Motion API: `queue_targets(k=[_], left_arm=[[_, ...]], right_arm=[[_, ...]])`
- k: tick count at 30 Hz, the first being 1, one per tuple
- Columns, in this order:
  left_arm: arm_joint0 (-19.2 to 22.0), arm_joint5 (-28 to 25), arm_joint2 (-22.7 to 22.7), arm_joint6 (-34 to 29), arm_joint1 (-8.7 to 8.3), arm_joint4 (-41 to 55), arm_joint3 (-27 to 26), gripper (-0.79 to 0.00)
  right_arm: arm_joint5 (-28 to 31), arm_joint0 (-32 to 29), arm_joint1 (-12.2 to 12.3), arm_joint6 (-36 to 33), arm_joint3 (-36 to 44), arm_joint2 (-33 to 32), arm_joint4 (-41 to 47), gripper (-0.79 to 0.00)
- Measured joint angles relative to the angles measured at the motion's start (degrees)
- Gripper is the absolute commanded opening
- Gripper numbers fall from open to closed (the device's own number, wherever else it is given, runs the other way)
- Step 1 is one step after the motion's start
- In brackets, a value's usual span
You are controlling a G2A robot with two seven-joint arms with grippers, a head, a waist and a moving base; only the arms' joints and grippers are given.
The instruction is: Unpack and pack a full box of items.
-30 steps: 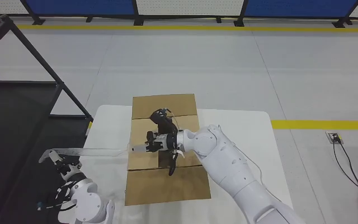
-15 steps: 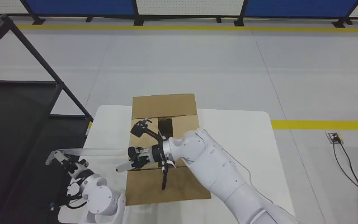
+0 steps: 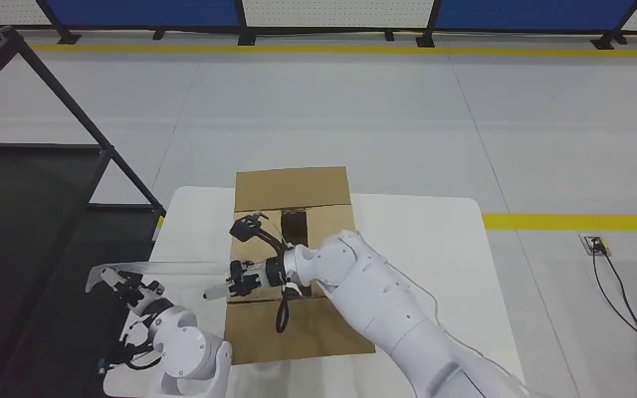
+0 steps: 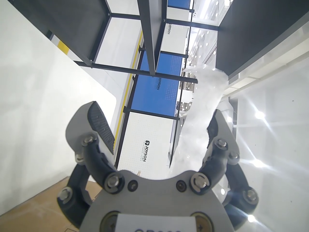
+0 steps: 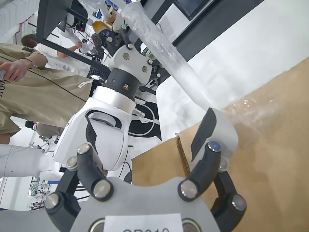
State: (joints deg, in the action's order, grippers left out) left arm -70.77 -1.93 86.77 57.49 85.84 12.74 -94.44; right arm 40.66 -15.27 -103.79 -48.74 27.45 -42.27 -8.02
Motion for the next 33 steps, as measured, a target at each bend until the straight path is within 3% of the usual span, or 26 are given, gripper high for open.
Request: queue_targets(k=[20,33], left_arm=[[-3.86,-0.39,3.65,-7.34,0.70,0.05,-3.10,0.000],[-4.77,-0.25,6.25,-10.55,0.97,-0.72,-2.60,0.000]], right_arm=[[-3.22,4.03,-3.55,7.97,-8.25,1.95,-3.23,0.000],[-5.53,4.92,-4.70,9.08,-10.62,1.44,-3.27,0.000]])
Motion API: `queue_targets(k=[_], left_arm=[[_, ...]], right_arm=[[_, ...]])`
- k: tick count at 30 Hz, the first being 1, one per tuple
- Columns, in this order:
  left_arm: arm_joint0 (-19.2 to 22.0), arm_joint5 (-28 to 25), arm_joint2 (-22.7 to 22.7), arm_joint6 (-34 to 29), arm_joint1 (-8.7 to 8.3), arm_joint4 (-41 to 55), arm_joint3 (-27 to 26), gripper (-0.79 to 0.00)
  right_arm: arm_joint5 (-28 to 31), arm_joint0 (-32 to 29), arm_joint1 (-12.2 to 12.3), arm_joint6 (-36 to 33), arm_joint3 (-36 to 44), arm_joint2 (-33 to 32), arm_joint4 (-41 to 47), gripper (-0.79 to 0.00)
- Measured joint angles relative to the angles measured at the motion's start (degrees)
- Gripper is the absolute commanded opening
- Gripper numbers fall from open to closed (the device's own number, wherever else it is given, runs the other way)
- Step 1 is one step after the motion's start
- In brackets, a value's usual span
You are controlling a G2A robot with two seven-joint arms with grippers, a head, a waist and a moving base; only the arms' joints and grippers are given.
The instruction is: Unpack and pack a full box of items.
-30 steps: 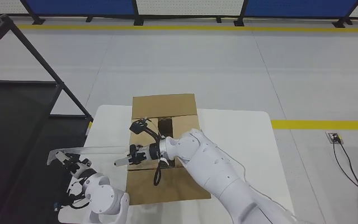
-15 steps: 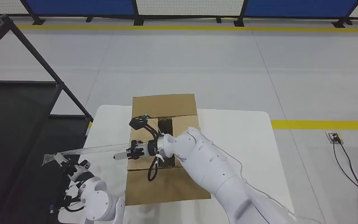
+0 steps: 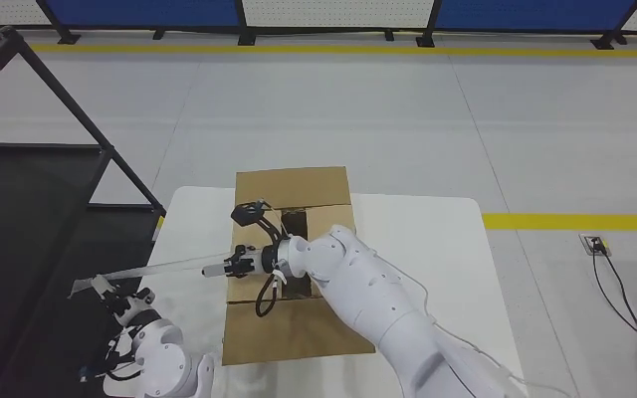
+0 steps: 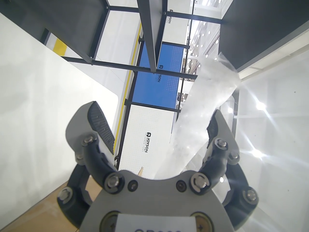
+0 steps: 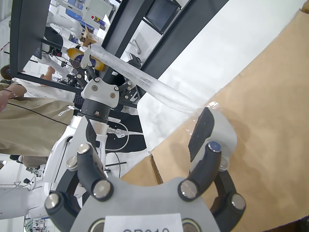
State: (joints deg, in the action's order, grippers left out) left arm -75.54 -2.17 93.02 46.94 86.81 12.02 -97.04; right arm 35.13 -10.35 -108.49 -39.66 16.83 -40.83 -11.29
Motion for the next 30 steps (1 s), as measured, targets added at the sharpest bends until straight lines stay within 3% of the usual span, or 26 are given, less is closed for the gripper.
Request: queue_targets(k=[25,30], left_arm=[[-0.16,0.98,3.83,-2.53,0.67,0.27,-0.21,0.000],[-0.14,1.10,3.84,-2.85,0.84,-0.04,-0.02,0.000]], right_arm=[[-3.08,0.37,-0.95,-1.84,-2.09,-1.96,1.14,0.000],[-1.71,0.28,-0.88,0.90,-1.99,-2.52,1.05,0.000]])
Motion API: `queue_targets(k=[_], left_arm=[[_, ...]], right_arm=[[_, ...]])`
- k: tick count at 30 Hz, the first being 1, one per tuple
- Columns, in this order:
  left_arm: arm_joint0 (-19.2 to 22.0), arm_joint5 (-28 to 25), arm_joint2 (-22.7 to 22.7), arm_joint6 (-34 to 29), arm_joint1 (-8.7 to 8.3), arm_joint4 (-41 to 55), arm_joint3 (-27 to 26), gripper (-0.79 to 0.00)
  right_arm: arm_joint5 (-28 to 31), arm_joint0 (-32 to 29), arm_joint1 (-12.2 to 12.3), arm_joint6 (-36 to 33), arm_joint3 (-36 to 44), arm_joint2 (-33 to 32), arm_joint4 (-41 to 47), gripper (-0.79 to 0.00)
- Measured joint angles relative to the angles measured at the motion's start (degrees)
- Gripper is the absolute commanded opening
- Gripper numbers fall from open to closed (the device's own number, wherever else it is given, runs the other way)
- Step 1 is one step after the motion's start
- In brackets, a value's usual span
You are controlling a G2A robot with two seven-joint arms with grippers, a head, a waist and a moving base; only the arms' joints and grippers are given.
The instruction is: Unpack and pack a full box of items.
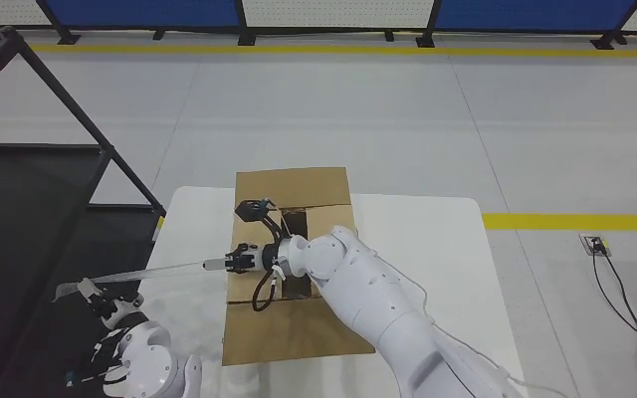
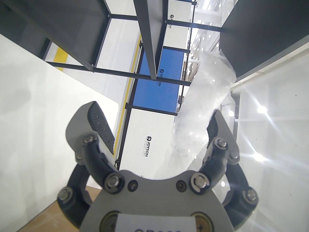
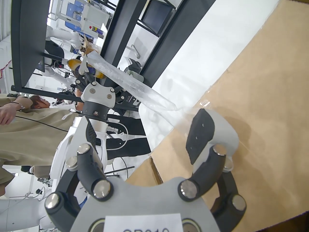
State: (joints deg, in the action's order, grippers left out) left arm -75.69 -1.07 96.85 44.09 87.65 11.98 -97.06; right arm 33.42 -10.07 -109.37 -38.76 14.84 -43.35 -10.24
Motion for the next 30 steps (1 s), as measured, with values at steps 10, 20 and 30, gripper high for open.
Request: queue_targets(k=[10,20,30], left_arm=[[-0.75,-0.63,-1.74,-0.10,0.58,-1.21,-0.45,0.000],[-0.17,-0.58,-2.22,0.33,1.02,-2.08,0.23,0.000],[2.07,-2.28,-4.54,4.14,1.65,-7.66,4.80,0.000]], right_arm=[[1.08,-0.62,0.17,1.59,0.68,-3.03,4.83,0.000],[0.15,-0.09,1.78,4.59,-0.25,-5.46,5.33,0.000],[6.47,-3.04,3.09,1.25,4.85,-7.00,6.24,0.000]])
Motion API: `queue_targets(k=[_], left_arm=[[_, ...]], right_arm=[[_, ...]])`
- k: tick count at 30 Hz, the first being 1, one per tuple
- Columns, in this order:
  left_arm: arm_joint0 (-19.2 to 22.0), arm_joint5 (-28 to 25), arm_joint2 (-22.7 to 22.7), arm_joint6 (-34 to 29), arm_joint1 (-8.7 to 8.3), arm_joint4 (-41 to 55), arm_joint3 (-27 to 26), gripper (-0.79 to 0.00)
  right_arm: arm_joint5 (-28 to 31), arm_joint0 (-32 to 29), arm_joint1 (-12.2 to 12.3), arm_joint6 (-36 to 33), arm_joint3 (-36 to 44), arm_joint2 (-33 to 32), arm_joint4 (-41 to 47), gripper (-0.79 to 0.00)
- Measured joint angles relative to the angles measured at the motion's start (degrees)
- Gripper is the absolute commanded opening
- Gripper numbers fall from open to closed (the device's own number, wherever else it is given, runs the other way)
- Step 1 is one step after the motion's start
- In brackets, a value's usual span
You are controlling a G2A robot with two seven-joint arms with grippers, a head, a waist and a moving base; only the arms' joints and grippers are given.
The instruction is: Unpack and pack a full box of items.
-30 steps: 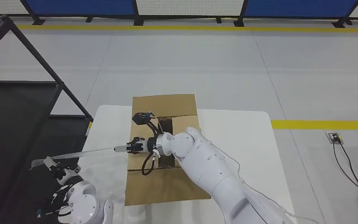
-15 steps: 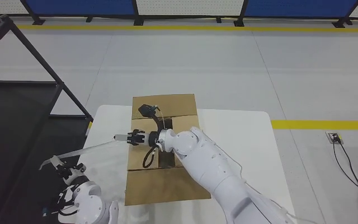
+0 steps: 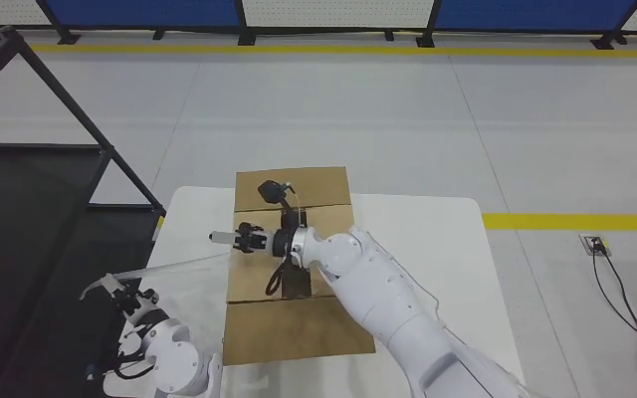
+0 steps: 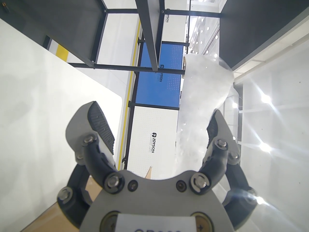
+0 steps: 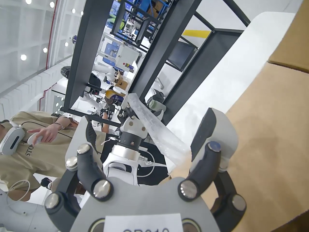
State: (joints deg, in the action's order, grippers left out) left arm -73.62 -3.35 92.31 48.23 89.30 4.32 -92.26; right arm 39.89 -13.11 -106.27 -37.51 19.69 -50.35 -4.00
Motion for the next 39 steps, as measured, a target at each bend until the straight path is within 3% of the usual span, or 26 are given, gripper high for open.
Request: queue_targets(k=[7,18,28,39], left_arm=[[2.61,-1.54,-1.79,3.32,0.61,-3.28,4.18,0.000],[3.36,-1.62,-1.00,3.47,1.04,-4.41,6.07,0.000],[3.13,-1.00,0.20,2.59,1.38,-3.67,5.19,0.000],[3.66,-1.15,0.26,2.72,1.80,-5.19,6.44,0.000]], right_arm=[[3.27,-1.93,0.97,-3.13,2.71,-1.50,2.00,0.000],[-1.89,-2.07,0.19,-12.07,1.89,-1.57,6.96,0.000],[-3.92,-0.66,-1.23,-3.99,-1.70,0.32,2.54,0.000],[-6.22,0.01,-2.27,-5.52,-4.14,0.01,4.04,0.000]])
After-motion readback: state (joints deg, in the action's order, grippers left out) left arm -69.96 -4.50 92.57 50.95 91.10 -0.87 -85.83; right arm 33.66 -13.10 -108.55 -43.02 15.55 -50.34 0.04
